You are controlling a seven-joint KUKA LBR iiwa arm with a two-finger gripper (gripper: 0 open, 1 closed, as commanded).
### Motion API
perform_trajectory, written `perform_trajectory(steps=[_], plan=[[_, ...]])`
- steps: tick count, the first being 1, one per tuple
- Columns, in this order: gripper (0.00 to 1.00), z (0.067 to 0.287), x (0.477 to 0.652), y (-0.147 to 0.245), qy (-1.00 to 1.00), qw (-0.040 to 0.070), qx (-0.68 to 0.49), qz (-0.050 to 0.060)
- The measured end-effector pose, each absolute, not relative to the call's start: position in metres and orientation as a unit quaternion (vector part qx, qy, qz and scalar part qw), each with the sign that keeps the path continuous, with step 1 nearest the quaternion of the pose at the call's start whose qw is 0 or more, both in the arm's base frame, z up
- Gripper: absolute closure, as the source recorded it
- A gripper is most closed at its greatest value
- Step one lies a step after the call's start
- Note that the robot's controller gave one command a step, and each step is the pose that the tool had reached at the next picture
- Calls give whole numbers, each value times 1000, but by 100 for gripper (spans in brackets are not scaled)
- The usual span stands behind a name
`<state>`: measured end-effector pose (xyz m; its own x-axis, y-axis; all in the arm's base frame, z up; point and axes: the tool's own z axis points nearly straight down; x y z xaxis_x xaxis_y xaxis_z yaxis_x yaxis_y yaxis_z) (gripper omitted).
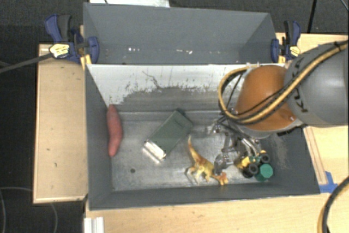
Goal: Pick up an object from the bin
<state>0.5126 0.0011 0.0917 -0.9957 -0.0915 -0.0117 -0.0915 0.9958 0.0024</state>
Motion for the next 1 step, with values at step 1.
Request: perform_trajectory(steps=[1], plan=[[100,83,502,61,997,-3,-79,0]])
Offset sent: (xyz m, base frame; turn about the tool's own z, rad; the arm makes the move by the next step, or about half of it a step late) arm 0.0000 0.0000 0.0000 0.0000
